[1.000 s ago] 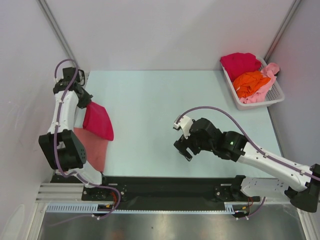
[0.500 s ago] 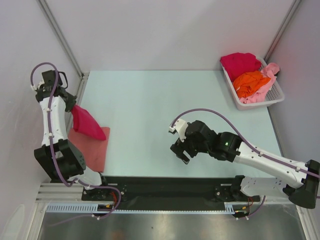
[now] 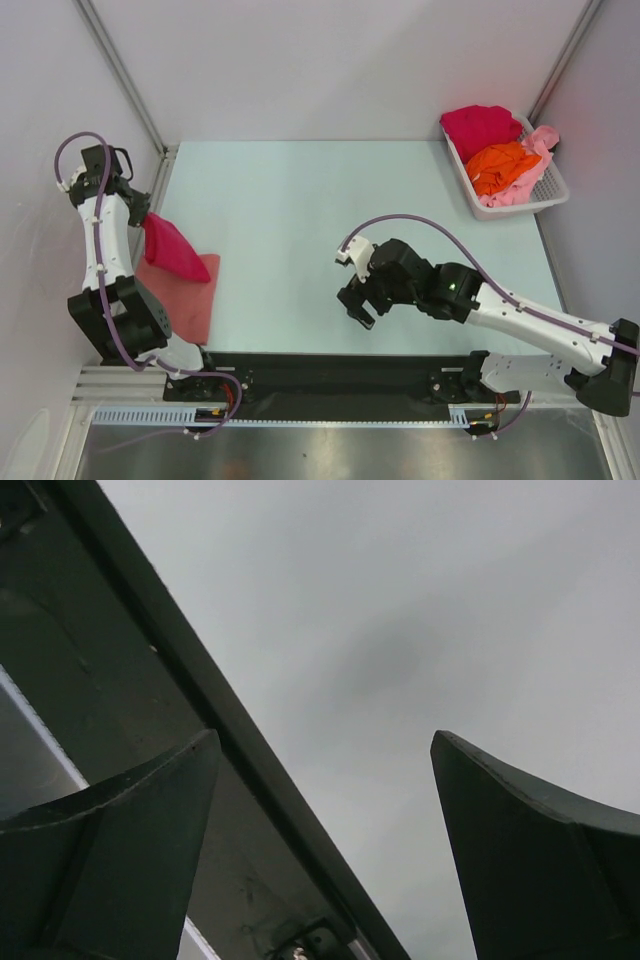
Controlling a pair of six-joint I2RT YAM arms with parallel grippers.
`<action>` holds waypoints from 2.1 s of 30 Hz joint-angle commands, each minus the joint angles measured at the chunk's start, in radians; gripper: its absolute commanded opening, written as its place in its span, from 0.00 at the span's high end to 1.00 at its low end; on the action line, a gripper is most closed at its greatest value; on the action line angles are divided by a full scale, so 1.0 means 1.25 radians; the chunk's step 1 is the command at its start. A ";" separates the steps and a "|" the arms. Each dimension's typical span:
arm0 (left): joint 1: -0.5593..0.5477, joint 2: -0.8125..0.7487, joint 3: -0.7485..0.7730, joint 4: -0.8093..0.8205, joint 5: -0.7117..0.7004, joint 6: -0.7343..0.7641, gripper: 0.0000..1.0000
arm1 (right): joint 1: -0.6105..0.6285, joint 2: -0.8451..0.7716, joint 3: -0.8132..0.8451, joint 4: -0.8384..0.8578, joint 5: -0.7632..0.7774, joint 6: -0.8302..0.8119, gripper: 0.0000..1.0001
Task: Fold and stack the t-shirts
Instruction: Neatly place the folded tshirt to the corner
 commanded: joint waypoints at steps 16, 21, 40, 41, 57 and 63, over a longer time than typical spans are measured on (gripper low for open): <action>0.017 -0.086 -0.028 0.032 0.070 0.026 1.00 | -0.068 0.565 0.263 0.799 -0.311 0.968 0.21; 0.018 -0.112 -0.058 0.036 0.071 0.007 1.00 | -0.051 0.726 0.260 0.969 -0.250 1.310 0.20; 0.018 -0.172 -0.098 0.045 0.076 -0.001 1.00 | -0.031 1.002 0.466 1.005 -0.286 1.346 0.30; 0.018 -0.179 -0.098 0.045 0.079 -0.021 1.00 | -0.037 0.944 0.418 0.981 -0.287 1.309 0.29; -0.286 -0.254 -0.131 0.239 0.102 -0.065 1.00 | -0.232 0.354 0.007 0.641 -0.317 0.852 0.25; -0.452 -0.298 -0.210 0.240 0.061 -0.077 1.00 | -0.337 0.138 -0.075 0.442 -0.286 0.731 0.23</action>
